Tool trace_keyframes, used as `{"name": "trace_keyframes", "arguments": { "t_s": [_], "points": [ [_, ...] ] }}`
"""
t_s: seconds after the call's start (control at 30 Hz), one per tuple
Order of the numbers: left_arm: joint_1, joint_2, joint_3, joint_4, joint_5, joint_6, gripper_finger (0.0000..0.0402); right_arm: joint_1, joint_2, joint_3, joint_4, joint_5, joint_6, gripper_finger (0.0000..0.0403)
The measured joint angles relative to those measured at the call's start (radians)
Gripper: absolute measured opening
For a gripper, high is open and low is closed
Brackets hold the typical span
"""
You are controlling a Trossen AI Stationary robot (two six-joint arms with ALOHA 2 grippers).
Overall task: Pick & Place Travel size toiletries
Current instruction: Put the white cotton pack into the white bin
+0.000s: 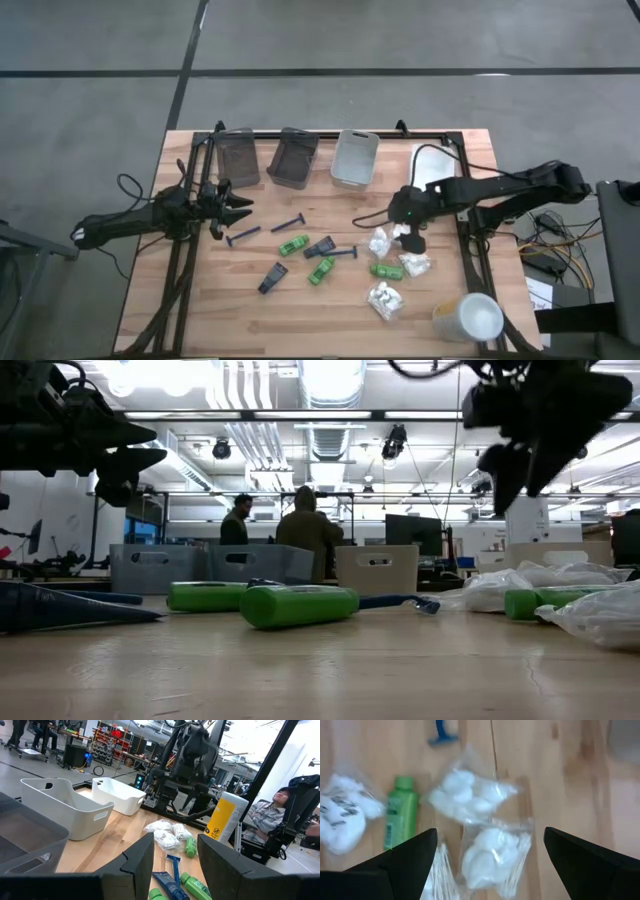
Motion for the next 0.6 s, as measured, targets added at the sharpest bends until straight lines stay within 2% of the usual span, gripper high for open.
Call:
{"name": "trace_keyframes", "arguments": {
  "t_s": [0.6],
  "points": [
    [0.000,0.000,0.000,-0.003,0.000,0.000,0.0156,0.021,0.180,-0.082,0.023,0.000,0.115,0.0363]
  ]
}}
